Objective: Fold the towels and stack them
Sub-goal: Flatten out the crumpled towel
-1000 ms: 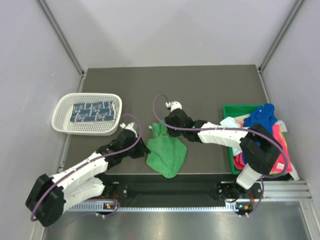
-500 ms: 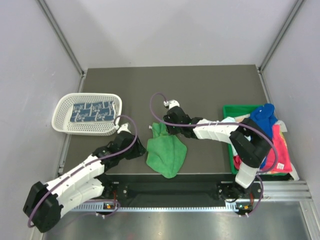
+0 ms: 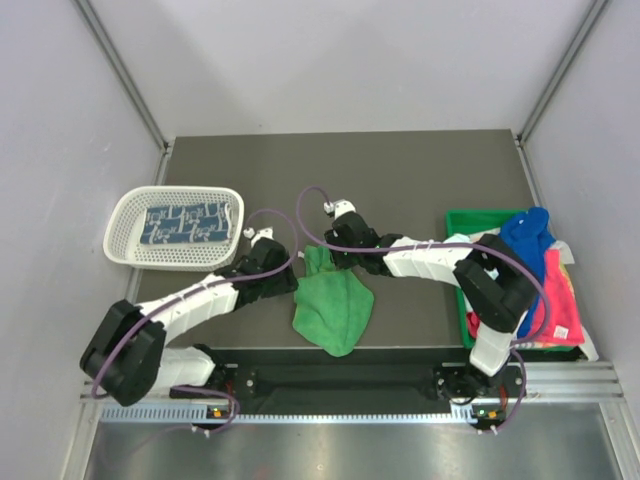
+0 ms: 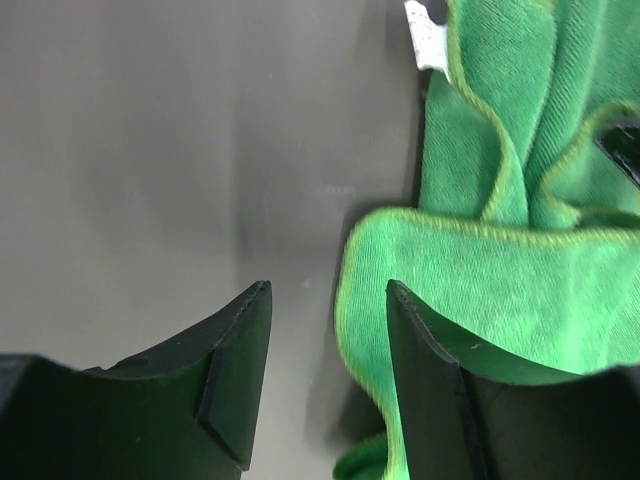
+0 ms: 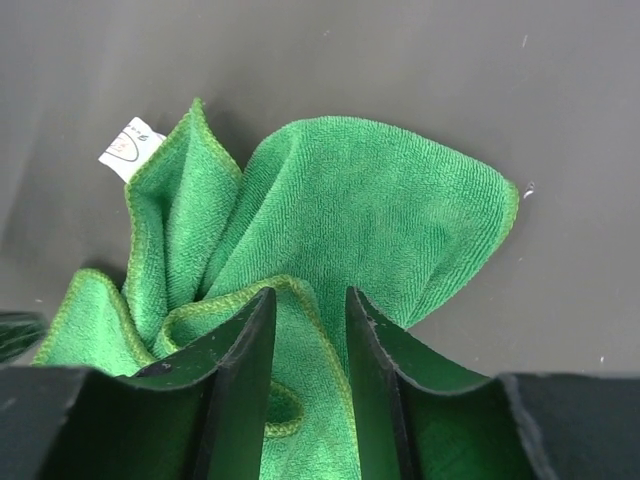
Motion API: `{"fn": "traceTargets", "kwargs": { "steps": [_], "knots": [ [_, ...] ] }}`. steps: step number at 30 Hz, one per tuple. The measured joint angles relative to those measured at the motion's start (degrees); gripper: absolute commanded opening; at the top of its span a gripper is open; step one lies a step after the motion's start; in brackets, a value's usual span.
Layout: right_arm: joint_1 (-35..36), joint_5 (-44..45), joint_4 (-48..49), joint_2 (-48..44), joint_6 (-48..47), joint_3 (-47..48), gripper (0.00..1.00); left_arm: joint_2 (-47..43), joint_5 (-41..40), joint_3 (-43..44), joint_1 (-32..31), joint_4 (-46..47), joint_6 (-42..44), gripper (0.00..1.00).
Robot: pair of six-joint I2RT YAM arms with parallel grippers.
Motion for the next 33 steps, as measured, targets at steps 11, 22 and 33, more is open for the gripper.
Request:
{"fn": "traceTargets", "kwargs": {
  "steps": [11, 22, 33],
  "knots": [
    [-0.02, -0.74, 0.48, 0.02, 0.02, 0.04, 0.13, 9.81, 6.78, 2.08, 1.68, 10.32, 1.70, 0.55],
    [-1.70, -1.01, 0.28, -1.16, 0.20, -0.37, 0.04, 12.13, 10.21, 2.54, 2.19, 11.63, 1.75, 0.12],
    [-5.99, 2.56, -2.56, -10.58, 1.97, -3.74, 0.04, 8.74, 9.86, 2.54, 4.59, 6.36, 3.19, 0.00]
  ]
}}
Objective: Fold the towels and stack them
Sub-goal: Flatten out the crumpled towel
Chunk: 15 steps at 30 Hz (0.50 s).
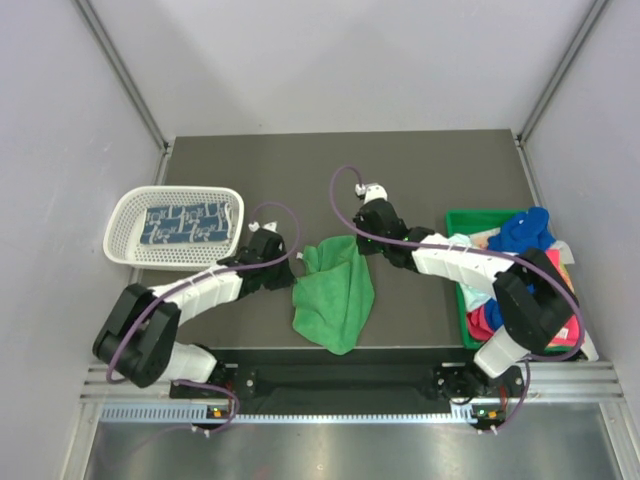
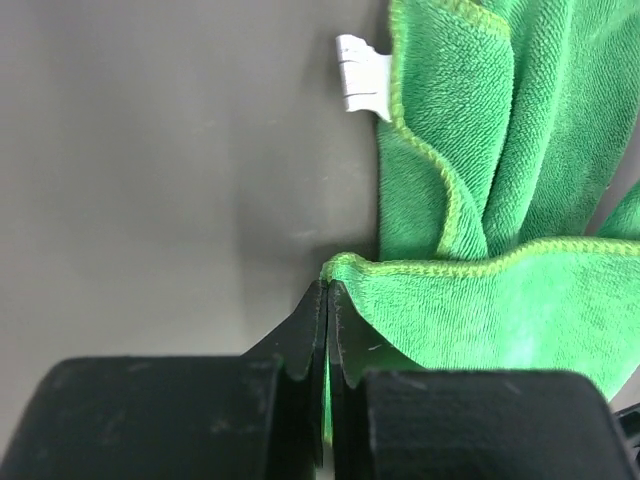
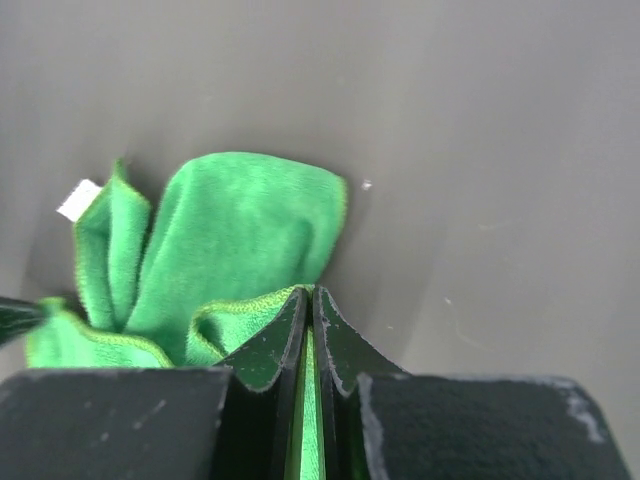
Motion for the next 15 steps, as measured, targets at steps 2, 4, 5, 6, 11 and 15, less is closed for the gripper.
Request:
{"fn": "traceTargets", "kwargs": {
  "steps": [2, 4, 5, 6, 11, 15],
  "knots": [
    [-0.28, 0.90, -0.85, -0.94, 0.33, -0.55, 0.04, -1.49, -0.35, 0.00, 0.44, -1.31, 0.28, 0.00],
    [-0.42, 1.57, -1.60, -1.55, 1.03, -1.25, 0.03, -4.07, -1.14, 0.00, 0.92, -2.91, 0.92, 0.00],
    [-0.44, 1.73, -1.70, -1.66, 1.22, -1.60, 0.03, -4.98, -1.51, 0.00, 1.16, -3.48, 1.14, 0.01],
    [-0.44, 1.99, -1.90, -1.68, 1.60, -2.03, 0.03, -5.81, -1.79, 0.00, 1.31, -3.91, 1.33, 0.01],
    [-0.48, 3.19, -3.21, -1.68, 2.49, -4.44, 0.03, -6.69, -1.97, 0.00, 2.03, -5.03, 2.21, 0.13],
    [-0.50, 3.48, -3.56, -1.68, 2.80, -4.92, 0.03, -6.36, -1.92, 0.00, 2.38, -5.07, 2.82, 0.32]
  ]
}}
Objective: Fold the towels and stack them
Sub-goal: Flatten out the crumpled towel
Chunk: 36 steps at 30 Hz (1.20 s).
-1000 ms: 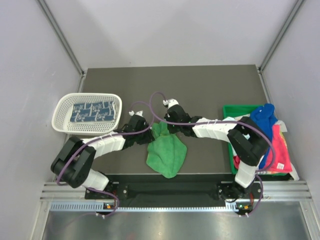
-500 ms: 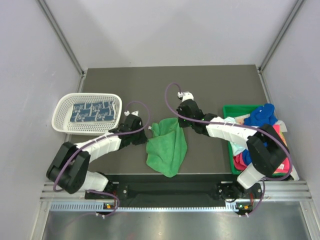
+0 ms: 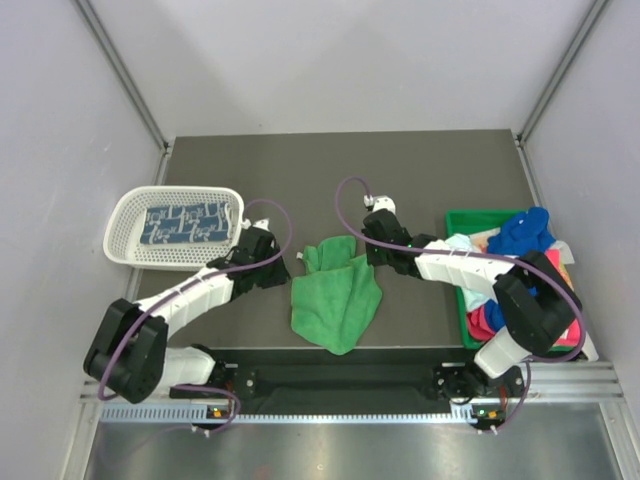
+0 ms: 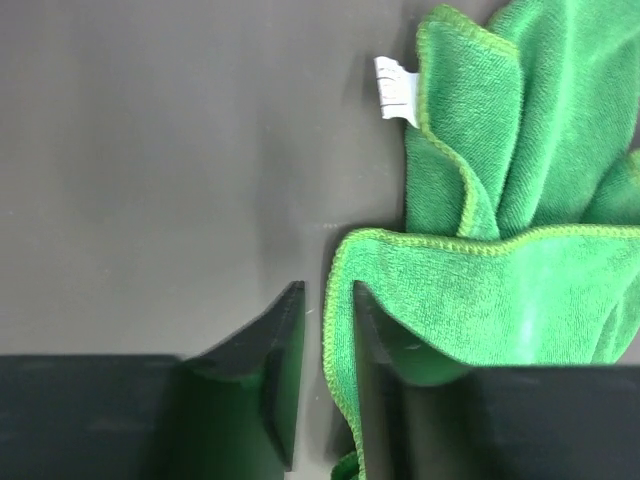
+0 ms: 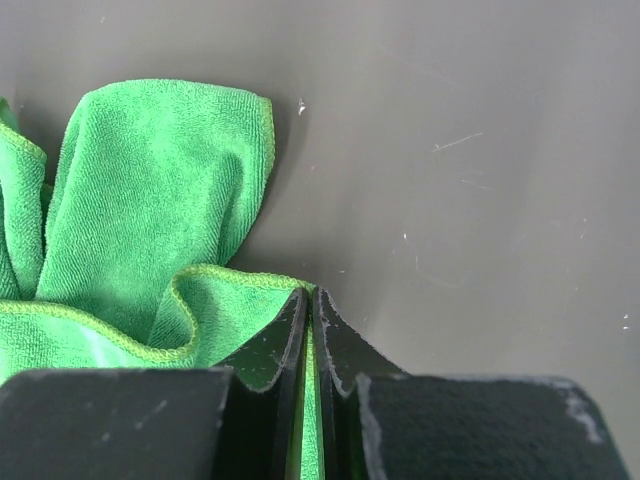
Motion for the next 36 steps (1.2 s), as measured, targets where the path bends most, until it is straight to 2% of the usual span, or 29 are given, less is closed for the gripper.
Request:
{"fn": "traceTargets", "kwargs": {
  "steps": [1, 3, 12, 18, 23, 27, 29, 33, 35, 36],
  "knots": [
    [0.00, 0.02, 0.04, 0.00, 0.04, 0.02, 0.03, 0.31, -0.02, 0.00, 0.13, 0.00, 0.07, 0.41],
    [0.00, 0.02, 0.04, 0.00, 0.04, 0.02, 0.03, 0.94, -0.02, 0.00, 0.35, -0.02, 0.22, 0.48],
    [0.00, 0.00, 0.11, 0.02, 0.04, 0.02, 0.03, 3.85, 2.03, 0.00, 0.63, 0.57, 1.11, 0.55],
    [0.00, 0.00, 0.20, 0.02, 0.04, 0.02, 0.03, 8.11, 5.18, 1.66, 0.63, 3.98, 2.58, 0.55],
    [-0.02, 0.00, 0.22, 0.02, 0.04, 0.00, 0.03, 10.80, 6.95, 2.71, 0.61, 7.02, 2.99, 0.49],
    [-0.20, 0.00, 0.22, 0.02, 0.07, -0.02, 0.04, 11.67, 7.10, 2.75, 0.61, 8.33, 3.02, 0.38],
    [-0.24, 0.00, 0.28, 0.00, 0.07, -0.15, 0.04, 11.87, 6.69, 2.75, 0.55, 8.41, 2.89, 0.28],
    [-0.31, 0.00, 0.42, 0.00, 0.04, -0.33, 0.04, 12.24, 6.03, 2.62, 0.33, 8.33, 2.62, 0.15],
    [-0.35, 0.00, 0.42, 0.00, 0.04, -0.35, 0.04, 12.24, 5.99, 2.51, 0.17, 8.26, 2.62, 0.23],
    [-0.42, 0.00, 0.42, 0.00, 0.04, -0.35, 0.04, 12.20, 6.08, 2.49, 0.13, 8.28, 2.69, 0.37]
  ]
}}
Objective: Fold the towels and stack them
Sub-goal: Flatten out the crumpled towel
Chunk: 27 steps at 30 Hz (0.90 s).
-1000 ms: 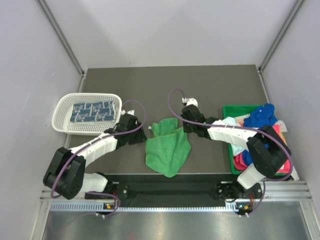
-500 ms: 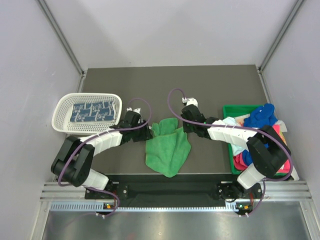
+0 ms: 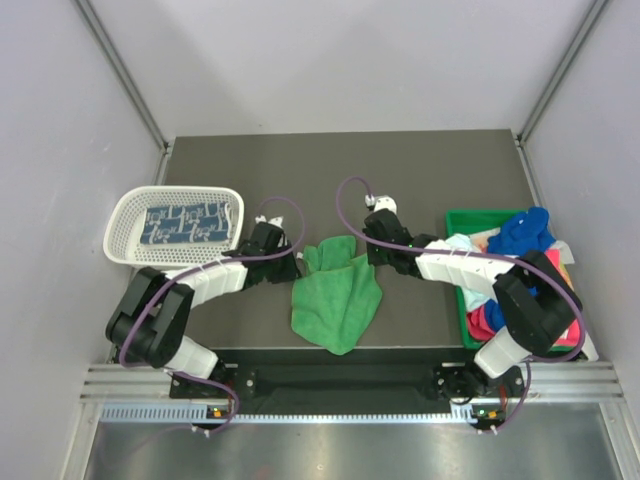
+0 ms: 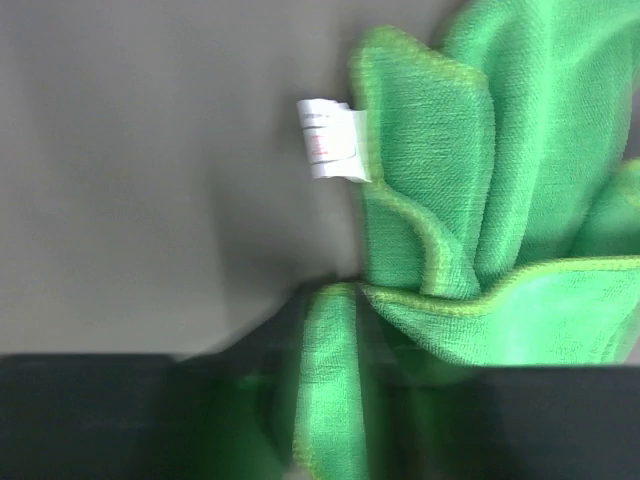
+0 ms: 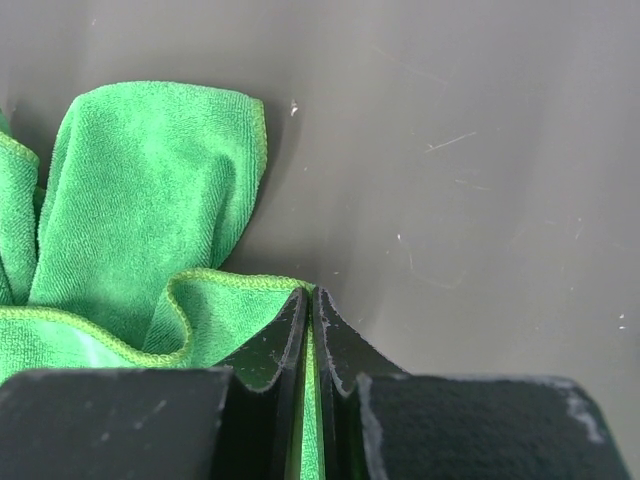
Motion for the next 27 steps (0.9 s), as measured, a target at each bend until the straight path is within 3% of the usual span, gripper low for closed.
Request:
{"fn": "traceTargets", "kwargs": {
  "steps": [17, 23, 27],
  "knots": [
    [-0.81, -0.04, -0.15, -2.78, -0.02, -1.53, 0.04, -1.77, -6.69, 2.62, -3.69, -9.33, 2.71, 0.48],
    [-1.07, -0.07, 0.00, -3.96, -0.04, -1.75, 0.04, 1.49, -10.36, 5.97, -5.77, -11.13, 2.89, 0.44],
    [-1.07, -0.11, -0.09, -4.50, -0.04, -1.99, 0.04, 4.22, -14.14, 8.28, -7.98, -11.21, 2.71, 0.32]
  ]
}}
